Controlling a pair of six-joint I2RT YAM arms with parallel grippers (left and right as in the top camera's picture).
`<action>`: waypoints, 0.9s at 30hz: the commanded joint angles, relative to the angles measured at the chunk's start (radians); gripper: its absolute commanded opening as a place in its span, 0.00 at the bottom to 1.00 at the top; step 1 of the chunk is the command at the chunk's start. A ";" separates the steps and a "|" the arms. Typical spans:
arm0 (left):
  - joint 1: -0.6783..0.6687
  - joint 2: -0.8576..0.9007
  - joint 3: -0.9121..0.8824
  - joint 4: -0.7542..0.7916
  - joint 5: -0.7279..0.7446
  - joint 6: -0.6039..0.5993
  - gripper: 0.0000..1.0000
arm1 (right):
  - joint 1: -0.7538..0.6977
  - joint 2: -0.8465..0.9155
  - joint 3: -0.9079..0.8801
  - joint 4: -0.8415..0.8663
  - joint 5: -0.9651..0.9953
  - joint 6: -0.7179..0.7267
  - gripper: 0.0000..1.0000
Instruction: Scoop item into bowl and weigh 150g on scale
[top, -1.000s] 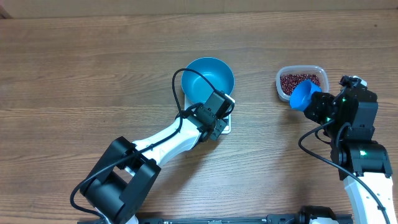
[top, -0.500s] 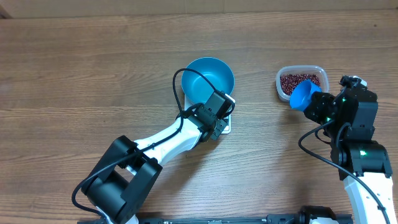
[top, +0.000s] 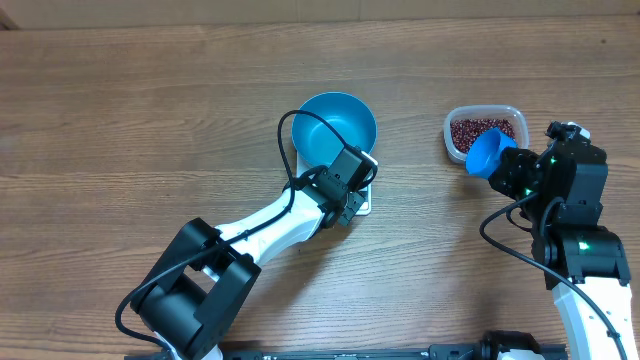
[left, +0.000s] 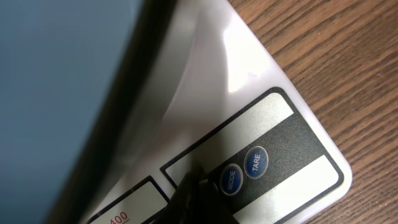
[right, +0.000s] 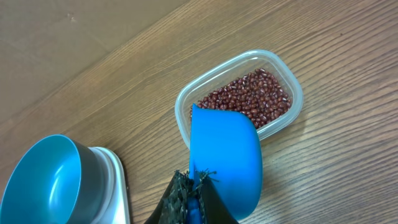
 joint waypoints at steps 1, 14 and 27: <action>0.000 0.023 -0.008 -0.016 -0.008 -0.006 0.04 | -0.006 -0.004 0.023 0.003 0.009 -0.003 0.04; 0.000 0.035 -0.008 -0.024 -0.001 -0.001 0.04 | -0.006 -0.004 0.023 0.003 0.009 -0.003 0.04; 0.000 0.035 -0.008 -0.022 0.026 0.034 0.04 | -0.006 -0.004 0.023 0.003 0.009 -0.003 0.04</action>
